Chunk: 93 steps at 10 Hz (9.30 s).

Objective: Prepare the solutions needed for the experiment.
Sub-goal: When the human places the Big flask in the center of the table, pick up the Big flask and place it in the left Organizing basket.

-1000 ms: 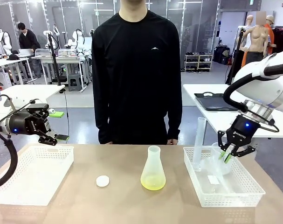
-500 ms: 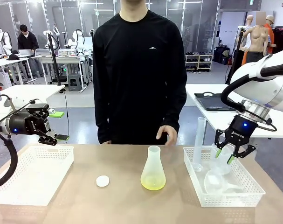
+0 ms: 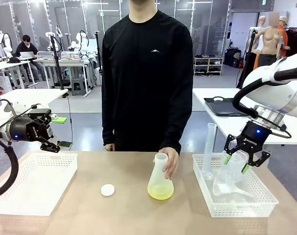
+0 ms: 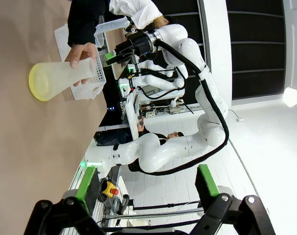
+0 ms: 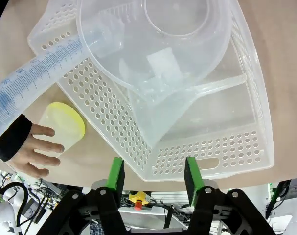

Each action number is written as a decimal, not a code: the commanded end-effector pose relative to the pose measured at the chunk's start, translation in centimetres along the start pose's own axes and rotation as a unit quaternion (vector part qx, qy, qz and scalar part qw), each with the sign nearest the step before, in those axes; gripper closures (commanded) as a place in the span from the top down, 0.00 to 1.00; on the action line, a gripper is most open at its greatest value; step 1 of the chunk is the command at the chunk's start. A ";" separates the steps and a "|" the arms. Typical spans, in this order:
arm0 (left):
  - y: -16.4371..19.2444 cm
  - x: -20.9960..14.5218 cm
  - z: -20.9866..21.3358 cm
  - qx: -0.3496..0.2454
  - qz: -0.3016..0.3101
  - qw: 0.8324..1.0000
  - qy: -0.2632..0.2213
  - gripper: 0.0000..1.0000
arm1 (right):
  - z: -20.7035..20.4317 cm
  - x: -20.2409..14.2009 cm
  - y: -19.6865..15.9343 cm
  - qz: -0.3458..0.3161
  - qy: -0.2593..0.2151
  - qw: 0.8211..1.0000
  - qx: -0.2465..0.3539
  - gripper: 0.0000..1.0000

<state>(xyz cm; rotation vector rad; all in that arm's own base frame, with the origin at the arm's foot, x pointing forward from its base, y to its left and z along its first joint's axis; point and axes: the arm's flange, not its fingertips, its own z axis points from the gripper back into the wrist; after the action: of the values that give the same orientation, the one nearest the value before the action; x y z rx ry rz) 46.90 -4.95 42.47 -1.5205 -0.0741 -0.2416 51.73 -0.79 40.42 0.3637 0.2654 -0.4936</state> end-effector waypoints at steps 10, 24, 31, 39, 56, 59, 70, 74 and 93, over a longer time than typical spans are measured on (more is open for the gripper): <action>-0.2 0.0 0.0 -0.006 -0.001 1.000 0.002 1.00 | 0.5 -6.5 -2.9 0.176 -0.075 0.976 0.102 0.63; -0.2 0.0 0.0 -0.006 -0.001 1.000 0.002 1.00 | 3.5 -4.5 -5.5 0.232 0.113 0.774 0.578 0.63; -0.2 0.0 0.0 -0.006 -0.001 1.000 0.002 1.00 | 2.8 -4.4 -5.6 0.239 0.111 0.776 0.573 0.63; -0.2 0.0 0.0 -0.006 -0.001 1.000 0.002 1.00 | 2.8 -4.4 -5.6 0.239 0.111 0.776 0.573 0.63; -0.2 0.0 0.0 -0.006 -0.001 1.000 0.002 1.00 | 2.8 -4.4 -5.6 0.239 0.111 0.776 0.573 0.63; -0.1 0.2 -0.3 0.014 -0.027 1.000 0.001 1.00 | 2.8 -4.4 -5.6 0.239 0.111 0.776 0.573 0.63; -1.6 5.1 -5.3 0.173 -0.331 0.925 0.064 1.00 | 2.8 -4.4 -5.6 0.239 0.111 0.776 0.573 0.63; -1.6 5.1 -5.3 0.173 -0.331 0.925 0.064 1.00 | 2.8 -4.4 -5.6 0.239 0.111 0.776 0.573 0.63; 8.1 8.3 -15.2 0.136 -0.727 0.642 0.203 1.00 | 2.8 -4.4 -5.6 0.239 0.111 0.776 0.573 0.63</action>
<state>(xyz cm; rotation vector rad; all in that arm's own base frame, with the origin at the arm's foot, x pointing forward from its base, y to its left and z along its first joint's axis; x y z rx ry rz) 56.12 -19.96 36.41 -0.7502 -0.9336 -1.7653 45.58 -4.73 42.75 1.6387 0.0658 -0.0495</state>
